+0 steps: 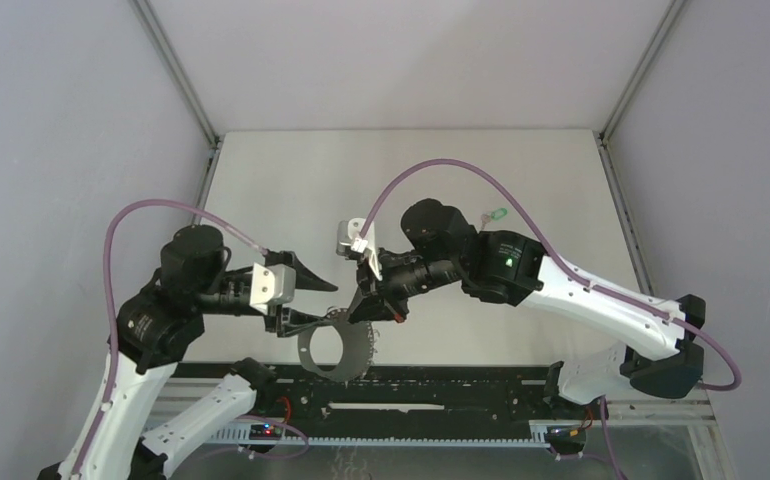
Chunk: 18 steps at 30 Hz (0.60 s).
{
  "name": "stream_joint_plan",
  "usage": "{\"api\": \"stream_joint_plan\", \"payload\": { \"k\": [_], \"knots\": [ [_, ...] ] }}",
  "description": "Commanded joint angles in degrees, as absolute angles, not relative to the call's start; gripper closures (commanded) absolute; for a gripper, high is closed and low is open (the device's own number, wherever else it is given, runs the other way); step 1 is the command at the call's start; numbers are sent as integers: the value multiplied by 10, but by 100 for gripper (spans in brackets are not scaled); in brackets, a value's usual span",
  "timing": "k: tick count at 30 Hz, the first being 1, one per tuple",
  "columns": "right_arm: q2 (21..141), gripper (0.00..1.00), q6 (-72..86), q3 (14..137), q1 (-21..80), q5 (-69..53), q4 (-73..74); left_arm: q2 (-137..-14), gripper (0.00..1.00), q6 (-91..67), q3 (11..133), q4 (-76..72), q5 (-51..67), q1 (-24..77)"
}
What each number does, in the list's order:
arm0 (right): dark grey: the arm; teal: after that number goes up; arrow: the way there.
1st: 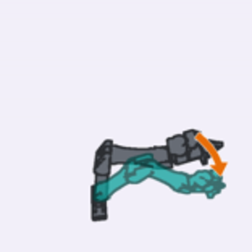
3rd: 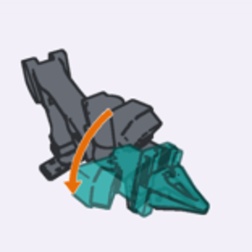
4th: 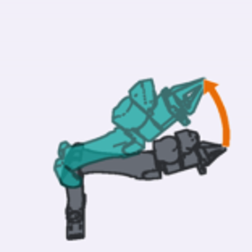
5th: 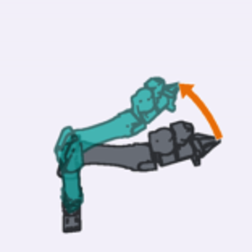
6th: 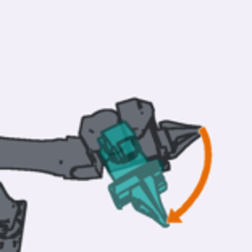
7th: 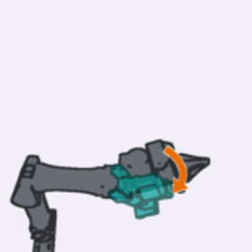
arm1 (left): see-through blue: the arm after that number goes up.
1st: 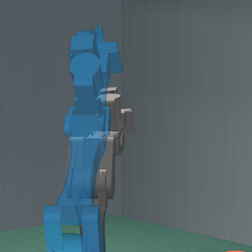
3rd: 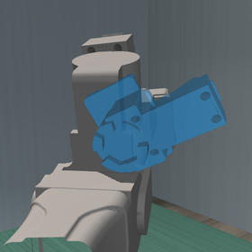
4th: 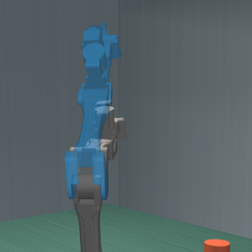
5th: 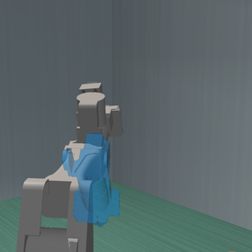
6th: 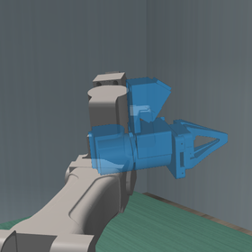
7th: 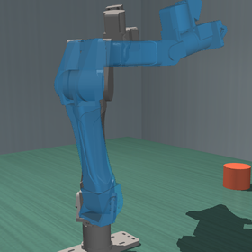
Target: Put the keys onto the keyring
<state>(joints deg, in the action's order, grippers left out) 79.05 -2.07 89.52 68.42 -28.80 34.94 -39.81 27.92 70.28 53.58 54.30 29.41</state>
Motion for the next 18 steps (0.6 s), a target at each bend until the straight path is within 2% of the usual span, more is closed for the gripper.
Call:
{"api": "stream_joint_plan", "payload": {
  "k": [1, 9, 18],
  "knots": [
    [794, 100, -31, 932, 693, -277, 368, -414, 46, 346, 735, 601, 531, 312],
    [795, 100, -31, 931, 690, -270, 377, -421, 77, 361, 753, 616, 528, 324],
    [797, 100, -20, 928, 676, -284, 374, -420, 80, 343, 759, 617, 546, 335]
  ]
}}
